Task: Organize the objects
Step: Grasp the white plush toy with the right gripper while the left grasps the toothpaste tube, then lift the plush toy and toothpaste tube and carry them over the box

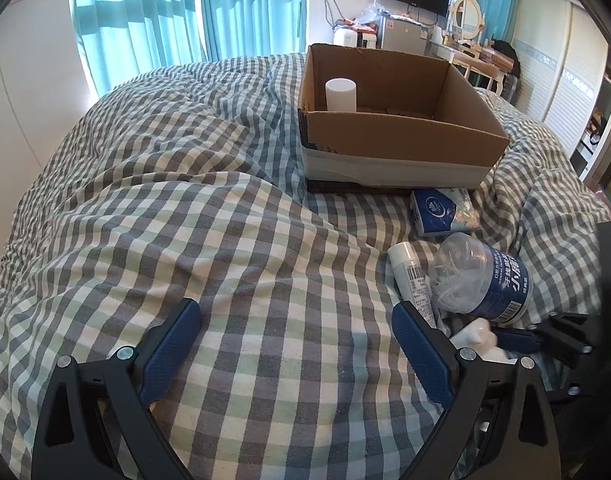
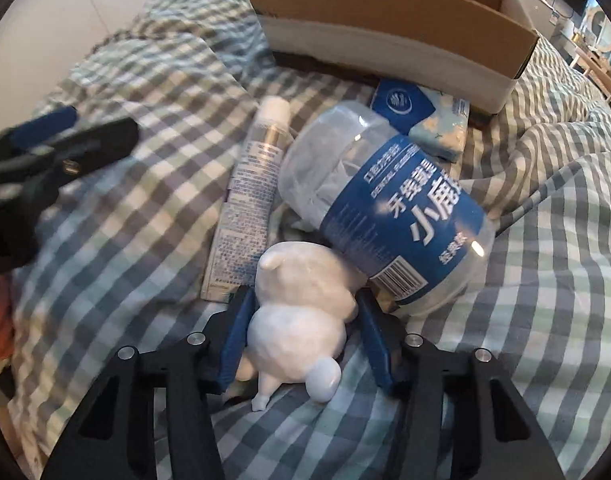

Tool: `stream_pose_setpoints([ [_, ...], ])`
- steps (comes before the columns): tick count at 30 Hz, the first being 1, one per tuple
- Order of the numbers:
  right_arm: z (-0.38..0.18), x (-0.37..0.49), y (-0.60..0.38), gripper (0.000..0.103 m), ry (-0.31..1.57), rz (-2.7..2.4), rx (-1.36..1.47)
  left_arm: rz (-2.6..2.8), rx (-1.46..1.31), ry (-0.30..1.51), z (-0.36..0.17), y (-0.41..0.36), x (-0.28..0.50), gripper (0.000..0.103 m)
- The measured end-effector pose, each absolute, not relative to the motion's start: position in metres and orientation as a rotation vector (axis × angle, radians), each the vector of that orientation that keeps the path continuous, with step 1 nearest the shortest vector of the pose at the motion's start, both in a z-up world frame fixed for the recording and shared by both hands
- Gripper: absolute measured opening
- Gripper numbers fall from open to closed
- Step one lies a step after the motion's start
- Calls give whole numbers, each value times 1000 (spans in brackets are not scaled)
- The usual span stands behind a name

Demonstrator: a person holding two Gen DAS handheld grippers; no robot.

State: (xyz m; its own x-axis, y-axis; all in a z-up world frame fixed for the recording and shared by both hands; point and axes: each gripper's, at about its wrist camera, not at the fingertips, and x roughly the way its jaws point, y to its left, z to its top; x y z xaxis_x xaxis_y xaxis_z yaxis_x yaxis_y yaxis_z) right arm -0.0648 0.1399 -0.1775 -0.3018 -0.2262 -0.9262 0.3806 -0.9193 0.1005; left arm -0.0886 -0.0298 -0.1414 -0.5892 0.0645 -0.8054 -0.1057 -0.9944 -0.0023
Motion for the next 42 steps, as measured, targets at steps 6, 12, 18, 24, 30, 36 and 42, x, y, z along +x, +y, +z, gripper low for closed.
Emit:
stream_pose_setpoints([
  [6, -117, -55, 174, 52, 154, -2398, 1389, 2629, -1401, 109, -147, -5, -93, 99],
  [12, -96, -75, 199, 52, 112, -2514, 1324, 2509, -1411, 194, -163, 33, -100, 99],
  [18, -123, -79, 208, 52, 16, -2459, 1389, 2501, -1530, 319, -193, 47, -122, 95],
  [24, -130, -76, 213, 52, -8, -2441, 1384, 2469, -1488, 454, -200, 73, -120, 31],
  [30, -131, -74, 215, 52, -7, -2450, 1382, 2476, -1426, 438, -183, 70, -101, 22],
  [36, -117, -68, 214, 52, -49, -2464, 1348, 2504, -1384, 330, -156, 55, -79, 21],
  [42, -91, -51, 204, 51, -8, -2514, 1275, 2573, -1273, 254, -116, 47, -59, 20],
])
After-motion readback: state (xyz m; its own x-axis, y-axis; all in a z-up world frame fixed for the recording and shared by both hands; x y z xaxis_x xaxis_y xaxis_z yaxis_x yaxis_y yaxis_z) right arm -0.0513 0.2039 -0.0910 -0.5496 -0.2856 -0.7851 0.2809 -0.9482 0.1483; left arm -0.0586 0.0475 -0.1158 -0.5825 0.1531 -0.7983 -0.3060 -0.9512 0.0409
